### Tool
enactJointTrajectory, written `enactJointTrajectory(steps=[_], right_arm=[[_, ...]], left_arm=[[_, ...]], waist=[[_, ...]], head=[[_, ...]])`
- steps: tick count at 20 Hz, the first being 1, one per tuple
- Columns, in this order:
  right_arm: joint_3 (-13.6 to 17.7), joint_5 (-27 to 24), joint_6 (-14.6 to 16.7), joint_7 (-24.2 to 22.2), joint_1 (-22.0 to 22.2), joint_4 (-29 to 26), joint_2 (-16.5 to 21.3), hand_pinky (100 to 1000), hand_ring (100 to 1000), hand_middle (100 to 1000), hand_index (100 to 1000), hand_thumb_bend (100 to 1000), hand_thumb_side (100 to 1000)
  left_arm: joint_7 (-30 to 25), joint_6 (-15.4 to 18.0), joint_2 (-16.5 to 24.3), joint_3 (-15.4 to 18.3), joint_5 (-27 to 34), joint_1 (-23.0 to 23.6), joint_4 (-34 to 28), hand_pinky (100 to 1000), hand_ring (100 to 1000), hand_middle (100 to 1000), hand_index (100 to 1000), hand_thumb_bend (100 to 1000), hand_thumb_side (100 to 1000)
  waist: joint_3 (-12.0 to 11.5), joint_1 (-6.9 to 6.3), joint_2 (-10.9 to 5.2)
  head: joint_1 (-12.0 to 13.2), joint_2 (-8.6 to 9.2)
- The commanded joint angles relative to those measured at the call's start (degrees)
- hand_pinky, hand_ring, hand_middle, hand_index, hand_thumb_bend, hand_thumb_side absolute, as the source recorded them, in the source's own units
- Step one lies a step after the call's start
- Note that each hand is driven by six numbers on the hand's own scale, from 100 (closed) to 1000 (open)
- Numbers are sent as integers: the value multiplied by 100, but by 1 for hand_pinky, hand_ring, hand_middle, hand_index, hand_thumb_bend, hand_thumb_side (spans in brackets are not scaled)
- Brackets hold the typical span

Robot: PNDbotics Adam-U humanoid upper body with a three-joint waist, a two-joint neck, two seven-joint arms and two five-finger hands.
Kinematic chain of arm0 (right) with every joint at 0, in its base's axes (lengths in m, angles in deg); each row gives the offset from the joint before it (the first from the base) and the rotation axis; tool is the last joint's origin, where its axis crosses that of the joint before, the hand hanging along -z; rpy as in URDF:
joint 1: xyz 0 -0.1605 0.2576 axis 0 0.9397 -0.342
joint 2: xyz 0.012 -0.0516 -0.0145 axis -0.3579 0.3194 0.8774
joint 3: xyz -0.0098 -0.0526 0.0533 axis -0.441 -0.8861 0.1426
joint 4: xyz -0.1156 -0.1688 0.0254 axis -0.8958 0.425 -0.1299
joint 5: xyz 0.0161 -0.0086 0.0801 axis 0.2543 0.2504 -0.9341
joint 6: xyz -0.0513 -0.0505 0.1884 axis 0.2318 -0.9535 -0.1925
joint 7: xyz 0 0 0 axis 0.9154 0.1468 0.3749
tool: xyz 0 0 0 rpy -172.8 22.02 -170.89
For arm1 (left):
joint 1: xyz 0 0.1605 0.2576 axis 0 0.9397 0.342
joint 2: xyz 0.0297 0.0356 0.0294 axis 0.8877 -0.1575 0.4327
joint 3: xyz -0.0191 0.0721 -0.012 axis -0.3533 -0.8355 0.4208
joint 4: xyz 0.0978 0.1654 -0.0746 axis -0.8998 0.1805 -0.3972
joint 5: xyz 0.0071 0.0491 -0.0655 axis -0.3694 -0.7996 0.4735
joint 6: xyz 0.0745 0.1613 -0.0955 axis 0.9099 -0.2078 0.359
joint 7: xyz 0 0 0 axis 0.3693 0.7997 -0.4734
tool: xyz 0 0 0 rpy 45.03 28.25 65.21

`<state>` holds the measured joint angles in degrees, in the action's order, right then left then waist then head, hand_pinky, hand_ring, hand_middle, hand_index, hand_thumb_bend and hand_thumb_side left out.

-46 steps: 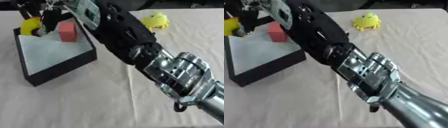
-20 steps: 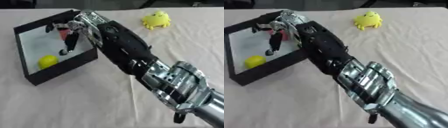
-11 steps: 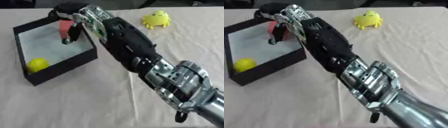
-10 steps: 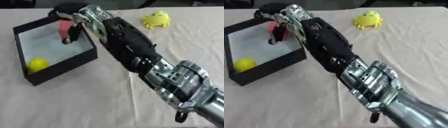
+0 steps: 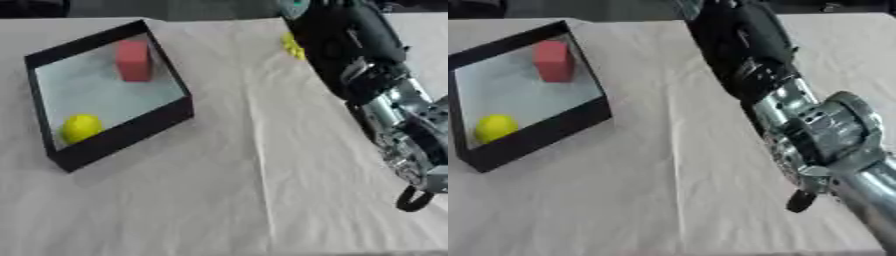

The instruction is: Pick up objects on the table and place them in the box.

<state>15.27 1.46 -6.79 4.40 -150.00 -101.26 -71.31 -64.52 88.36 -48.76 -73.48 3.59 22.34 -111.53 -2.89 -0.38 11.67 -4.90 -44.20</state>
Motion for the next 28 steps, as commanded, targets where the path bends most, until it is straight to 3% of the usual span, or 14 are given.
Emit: enactJointTrajectory(steps=[1,4,8,15,21,28], right_arm=[[225,282,-95,-12,-119,39,305,938,943,895,952,374,304],[387,387,-191,-34,-71,171,391,934,936,887,949,411,355],[533,552,-289,26,5,394,461,936,940,885,951,477,345],[606,681,226,-696,77,658,625,957,960,897,961,456,284],[611,696,579,-1472,83,708,676,966,970,902,952,402,100],[638,851,650,-1853,62,722,754,966,973,904,941,406,118]], left_arm=[[37,13,154,58,-23,-29,-80,890,752,773,792,157,878],[34,16,156,47,-25,-26,-76,890,752,773,792,157,879],[34,23,157,49,-23,-24,-75,890,752,773,792,156,879],[51,16,155,59,-24,-14,-71,889,752,773,792,157,881],[47,11,151,64,-33,-3,-70,889,752,773,792,157,881],[47,10,144,63,-38,-22,-73,889,751,773,792,156,882]], waist=[[22,-32,-124],[42,-50,-120],[38,-70,-118],[63,-67,-126],[76,-83,-126],[87,-86,-84]], head=[[52,9],[67,9],[32,9],[-22,9],[-62,32],[-4,133]])
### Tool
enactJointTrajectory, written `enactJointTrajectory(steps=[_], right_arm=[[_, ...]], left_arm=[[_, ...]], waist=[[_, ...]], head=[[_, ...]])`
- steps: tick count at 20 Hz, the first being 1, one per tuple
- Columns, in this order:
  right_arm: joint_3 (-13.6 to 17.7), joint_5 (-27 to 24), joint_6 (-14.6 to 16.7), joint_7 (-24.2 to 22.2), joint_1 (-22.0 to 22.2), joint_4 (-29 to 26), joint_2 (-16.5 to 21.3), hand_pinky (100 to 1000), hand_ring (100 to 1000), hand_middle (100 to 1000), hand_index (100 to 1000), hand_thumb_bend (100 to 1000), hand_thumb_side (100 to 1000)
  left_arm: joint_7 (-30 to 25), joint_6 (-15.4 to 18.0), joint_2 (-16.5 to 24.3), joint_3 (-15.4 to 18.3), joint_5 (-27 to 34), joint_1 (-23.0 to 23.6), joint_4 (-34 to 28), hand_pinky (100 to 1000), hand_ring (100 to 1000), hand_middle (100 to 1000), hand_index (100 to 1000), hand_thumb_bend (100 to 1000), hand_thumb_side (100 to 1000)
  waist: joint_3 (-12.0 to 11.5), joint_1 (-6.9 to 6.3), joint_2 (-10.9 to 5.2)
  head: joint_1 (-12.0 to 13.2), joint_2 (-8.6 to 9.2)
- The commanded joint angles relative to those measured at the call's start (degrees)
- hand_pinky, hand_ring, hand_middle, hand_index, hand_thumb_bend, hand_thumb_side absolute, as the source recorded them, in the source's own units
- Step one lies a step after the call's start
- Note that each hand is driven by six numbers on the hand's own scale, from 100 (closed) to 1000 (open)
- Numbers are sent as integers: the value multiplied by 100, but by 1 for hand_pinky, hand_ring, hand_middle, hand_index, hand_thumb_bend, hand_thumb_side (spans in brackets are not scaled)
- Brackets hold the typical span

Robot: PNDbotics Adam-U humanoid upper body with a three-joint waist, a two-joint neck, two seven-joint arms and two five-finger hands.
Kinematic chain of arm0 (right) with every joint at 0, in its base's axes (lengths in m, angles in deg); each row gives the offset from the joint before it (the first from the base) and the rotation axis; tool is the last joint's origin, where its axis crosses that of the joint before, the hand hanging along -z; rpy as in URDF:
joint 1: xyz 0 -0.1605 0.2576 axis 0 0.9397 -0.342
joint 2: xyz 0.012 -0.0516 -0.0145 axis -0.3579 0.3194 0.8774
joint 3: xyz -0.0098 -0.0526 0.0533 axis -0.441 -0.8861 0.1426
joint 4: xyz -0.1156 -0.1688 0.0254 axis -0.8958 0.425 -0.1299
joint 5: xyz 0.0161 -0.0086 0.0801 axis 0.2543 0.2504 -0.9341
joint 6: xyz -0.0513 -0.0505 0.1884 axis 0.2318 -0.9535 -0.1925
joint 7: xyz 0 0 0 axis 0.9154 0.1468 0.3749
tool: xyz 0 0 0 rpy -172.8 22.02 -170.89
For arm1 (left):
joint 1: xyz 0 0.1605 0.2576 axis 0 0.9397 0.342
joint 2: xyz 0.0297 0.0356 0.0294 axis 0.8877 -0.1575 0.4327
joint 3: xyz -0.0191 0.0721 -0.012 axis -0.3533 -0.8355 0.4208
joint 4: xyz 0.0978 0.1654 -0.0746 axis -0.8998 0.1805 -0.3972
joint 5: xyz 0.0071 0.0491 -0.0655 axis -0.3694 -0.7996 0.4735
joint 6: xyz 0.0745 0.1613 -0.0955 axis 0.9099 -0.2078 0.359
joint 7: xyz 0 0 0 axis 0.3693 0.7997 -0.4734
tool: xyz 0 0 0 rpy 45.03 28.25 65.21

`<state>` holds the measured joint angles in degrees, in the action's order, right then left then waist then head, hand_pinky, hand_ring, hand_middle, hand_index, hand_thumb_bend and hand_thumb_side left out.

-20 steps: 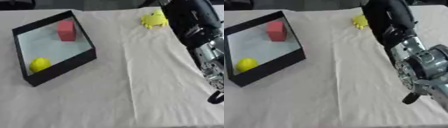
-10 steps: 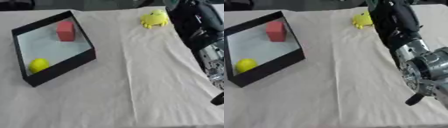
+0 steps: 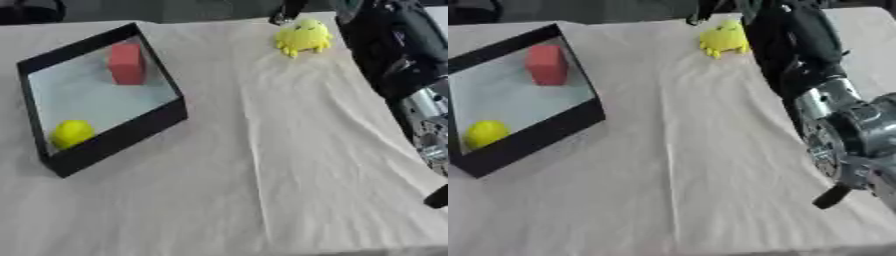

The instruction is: Pick up objects on the table and place them in the box.

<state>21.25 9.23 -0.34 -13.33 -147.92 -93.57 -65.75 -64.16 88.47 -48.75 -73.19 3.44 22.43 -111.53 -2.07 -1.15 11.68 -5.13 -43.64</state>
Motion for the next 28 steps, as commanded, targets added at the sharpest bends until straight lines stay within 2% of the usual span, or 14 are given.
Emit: enactJointTrajectory(steps=[1,4,5,6,8,15,22,28], right_arm=[[43,108,-11,-92,-149,-40,216,966,974,906,941,407,126],[60,221,-74,-125,-148,4,289,966,976,909,939,411,152],[63,257,-88,-143,-148,23,316,966,978,912,939,402,129],[60,296,-93,-170,-148,46,345,966,979,914,939,414,173],[43,378,-81,-236,-155,89,401,966,982,917,936,416,193],[21,649,0,-414,-154,190,589,966,989,925,929,419,222],[29,646,69,-478,-106,284,779,966,989,927,928,419,225],[4,534,96,-474,-85,333,769,967,989,929,926,421,232]], left_arm=[[10,-2,143,33,-25,-31,-74,889,751,773,792,155,882],[15,-7,147,43,-33,-25,-64,888,751,773,791,154,882],[17,-6,148,45,-35,-24,-64,888,750,772,791,154,875],[18,-6,150,47,-37,-23,-65,888,750,772,791,153,881],[20,-5,153,50,-42,-25,-68,888,750,772,791,153,881],[49,8,169,56,-56,-56,-105,888,750,773,791,152,880],[61,-6,173,58,-76,-94,-114,887,749,775,790,150,882],[46,-9,160,44,-91,-116,-105,887,749,776,790,148,883]], waist=[[5,-7,-83],[11,2,-81],[15,6,-81],[20,11,-79],[32,21,-73],[46,23,-8],[47,43,58],[22,21,116]], head=[[24,77],[37,66],[43,63],[51,57],[62,56],[91,219],[206,304],[201,350]])
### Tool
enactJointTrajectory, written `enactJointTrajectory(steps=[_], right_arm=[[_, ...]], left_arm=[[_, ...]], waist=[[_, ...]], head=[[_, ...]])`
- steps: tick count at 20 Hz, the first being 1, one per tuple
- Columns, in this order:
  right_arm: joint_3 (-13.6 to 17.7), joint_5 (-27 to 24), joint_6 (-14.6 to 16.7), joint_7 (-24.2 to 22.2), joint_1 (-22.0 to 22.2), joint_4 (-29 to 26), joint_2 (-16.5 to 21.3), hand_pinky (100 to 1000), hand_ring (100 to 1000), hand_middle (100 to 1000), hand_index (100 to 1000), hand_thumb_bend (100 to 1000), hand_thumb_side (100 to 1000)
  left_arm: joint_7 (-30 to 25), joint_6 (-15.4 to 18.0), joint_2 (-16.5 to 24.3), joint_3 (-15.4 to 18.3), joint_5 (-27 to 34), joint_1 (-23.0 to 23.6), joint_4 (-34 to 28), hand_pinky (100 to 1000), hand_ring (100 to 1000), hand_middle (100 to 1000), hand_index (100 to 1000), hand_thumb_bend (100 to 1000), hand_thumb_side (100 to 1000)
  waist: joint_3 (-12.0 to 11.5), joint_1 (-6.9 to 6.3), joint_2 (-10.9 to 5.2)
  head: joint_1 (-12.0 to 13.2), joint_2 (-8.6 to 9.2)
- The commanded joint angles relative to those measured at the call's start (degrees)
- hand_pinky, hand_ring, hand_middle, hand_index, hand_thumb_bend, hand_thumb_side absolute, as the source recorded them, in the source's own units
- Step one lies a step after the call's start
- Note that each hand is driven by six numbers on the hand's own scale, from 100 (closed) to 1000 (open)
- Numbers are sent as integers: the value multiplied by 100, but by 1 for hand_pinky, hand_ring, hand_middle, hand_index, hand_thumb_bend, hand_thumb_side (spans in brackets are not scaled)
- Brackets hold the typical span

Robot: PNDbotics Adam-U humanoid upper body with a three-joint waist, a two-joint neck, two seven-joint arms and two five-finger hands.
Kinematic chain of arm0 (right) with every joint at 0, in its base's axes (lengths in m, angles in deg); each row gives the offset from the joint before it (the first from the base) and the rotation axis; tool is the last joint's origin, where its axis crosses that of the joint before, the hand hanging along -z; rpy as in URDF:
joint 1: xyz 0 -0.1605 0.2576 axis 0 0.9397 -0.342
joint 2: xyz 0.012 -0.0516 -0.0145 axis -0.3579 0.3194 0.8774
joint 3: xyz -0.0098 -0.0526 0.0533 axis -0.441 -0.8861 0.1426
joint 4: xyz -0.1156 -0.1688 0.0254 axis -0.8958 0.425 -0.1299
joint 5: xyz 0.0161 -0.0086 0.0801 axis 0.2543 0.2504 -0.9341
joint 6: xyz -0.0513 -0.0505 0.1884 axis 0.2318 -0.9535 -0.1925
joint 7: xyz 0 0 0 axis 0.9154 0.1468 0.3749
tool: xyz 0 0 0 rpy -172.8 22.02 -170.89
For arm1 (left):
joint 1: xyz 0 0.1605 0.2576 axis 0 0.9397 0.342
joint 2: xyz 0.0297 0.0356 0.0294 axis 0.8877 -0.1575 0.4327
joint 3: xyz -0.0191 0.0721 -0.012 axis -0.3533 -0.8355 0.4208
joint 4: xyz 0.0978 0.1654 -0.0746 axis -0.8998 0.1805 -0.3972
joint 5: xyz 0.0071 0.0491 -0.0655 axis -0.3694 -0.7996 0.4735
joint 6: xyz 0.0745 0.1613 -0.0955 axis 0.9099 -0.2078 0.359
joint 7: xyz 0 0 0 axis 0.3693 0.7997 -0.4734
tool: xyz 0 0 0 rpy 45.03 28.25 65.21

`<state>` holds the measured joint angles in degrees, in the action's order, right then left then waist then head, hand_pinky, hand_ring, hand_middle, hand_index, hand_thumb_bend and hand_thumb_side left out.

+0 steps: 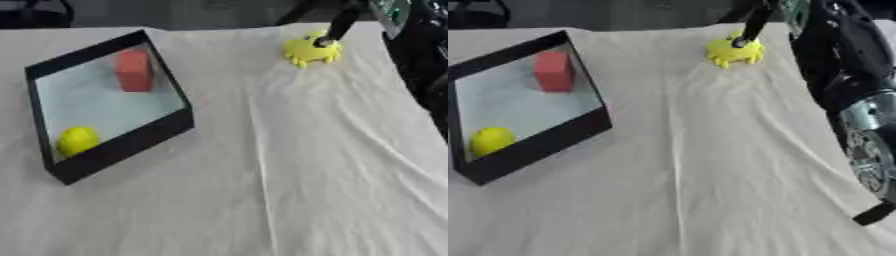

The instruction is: Pick up objects on the table and place them in the box.

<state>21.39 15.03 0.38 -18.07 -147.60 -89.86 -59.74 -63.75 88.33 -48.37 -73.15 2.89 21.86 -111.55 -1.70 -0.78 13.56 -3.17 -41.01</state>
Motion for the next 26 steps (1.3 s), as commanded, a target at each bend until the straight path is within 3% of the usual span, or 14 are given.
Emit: enactJointTrajectory(steps=[1,12,26], right_arm=[[-24,-26,26,-8,-123,-30,168,967,990,929,925,421,238],[-34,251,-9,-4,-178,68,196,963,991,933,921,424,261],[87,903,-434,206,-274,174,159,952,984,931,917,431,321]], left_arm=[[5,7,122,41,-38,-60,-103,887,749,776,790,148,883],[8,13,113,34,-54,-104,-112,887,748,776,789,145,886],[-22,23,107,12,-76,-162,-116,888,748,775,789,144,893]], waist=[[-22,-20,-62],[-74,-20,89],[-165,-23,295]], head=[[5,85],[-78,183],[-148,296]])
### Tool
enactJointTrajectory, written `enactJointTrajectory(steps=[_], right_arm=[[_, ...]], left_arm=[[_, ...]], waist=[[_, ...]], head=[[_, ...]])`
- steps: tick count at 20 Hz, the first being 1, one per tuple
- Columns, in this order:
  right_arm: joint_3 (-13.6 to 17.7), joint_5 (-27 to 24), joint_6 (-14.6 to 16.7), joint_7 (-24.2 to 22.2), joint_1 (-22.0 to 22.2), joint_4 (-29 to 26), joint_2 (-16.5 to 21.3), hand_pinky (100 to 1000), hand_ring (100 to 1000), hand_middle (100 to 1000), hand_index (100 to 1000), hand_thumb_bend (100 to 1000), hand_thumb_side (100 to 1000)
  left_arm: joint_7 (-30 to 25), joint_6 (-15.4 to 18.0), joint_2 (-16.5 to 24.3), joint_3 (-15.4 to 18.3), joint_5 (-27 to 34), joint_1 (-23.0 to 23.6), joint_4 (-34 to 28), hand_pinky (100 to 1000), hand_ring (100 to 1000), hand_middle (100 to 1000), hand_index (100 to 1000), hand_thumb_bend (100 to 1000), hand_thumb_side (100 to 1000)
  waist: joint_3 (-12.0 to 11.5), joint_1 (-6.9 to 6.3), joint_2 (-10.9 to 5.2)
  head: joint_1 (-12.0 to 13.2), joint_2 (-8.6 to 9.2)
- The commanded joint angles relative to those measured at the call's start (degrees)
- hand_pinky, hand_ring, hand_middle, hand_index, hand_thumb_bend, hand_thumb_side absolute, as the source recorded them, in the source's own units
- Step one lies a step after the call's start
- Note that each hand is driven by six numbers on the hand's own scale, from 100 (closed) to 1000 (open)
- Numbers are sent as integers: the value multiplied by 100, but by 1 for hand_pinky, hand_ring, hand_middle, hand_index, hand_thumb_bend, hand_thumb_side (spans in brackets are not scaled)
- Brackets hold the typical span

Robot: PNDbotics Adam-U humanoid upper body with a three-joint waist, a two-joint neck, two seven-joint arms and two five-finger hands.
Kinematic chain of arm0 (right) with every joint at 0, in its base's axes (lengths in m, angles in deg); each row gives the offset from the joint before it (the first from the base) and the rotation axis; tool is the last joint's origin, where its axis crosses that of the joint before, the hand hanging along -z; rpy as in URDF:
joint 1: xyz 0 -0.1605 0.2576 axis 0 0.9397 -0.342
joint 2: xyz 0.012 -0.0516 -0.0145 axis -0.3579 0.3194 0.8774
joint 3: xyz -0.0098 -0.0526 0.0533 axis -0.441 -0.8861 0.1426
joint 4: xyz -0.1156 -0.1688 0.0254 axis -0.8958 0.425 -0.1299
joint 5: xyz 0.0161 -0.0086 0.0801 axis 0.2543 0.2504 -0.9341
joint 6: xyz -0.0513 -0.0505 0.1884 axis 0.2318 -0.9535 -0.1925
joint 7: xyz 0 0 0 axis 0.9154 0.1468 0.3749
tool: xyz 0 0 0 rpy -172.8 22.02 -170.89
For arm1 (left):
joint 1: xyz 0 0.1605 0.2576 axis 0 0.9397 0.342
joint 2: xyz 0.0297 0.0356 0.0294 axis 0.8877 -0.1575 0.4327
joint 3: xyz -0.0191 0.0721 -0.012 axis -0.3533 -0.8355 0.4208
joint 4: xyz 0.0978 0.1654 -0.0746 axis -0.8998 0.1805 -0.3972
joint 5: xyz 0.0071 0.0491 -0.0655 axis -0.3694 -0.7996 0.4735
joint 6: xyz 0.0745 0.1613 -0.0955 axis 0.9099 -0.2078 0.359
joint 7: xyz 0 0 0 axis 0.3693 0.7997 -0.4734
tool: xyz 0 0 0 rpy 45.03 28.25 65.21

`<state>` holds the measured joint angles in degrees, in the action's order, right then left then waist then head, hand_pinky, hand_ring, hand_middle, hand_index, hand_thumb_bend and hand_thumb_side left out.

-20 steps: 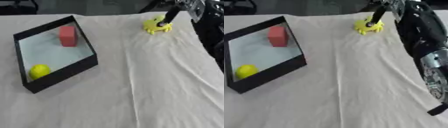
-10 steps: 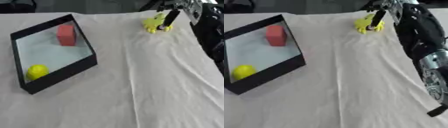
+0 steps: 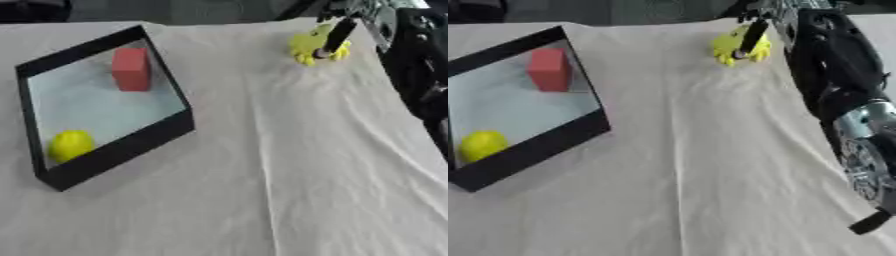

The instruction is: Pick up objects on the table and place them in the box.

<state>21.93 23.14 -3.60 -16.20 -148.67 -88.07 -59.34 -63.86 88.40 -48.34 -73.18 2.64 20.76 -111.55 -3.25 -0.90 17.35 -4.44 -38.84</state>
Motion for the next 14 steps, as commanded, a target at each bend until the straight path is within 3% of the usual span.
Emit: enactJointTrajectory(steps=[1,8,14], right_arm=[[38,155,-29,10,-170,31,129,952,984,932,916,432,327],[191,504,-19,54,-171,234,187,946,971,918,912,432,334],[252,607,-199,235,-135,271,197,935,949,905,909,432,327]], left_arm=[[-12,18,106,16,-53,-54,-117,888,748,775,789,144,893],[-24,19,103,14,-53,-64,-118,888,747,775,789,144,895],[-44,27,93,7,-62,-76,-120,888,747,775,789,142,897]], waist=[[-16,-11,-75],[-47,-9,-26],[-93,-36,62]], head=[[-25,84],[-27,114],[-55,176]])
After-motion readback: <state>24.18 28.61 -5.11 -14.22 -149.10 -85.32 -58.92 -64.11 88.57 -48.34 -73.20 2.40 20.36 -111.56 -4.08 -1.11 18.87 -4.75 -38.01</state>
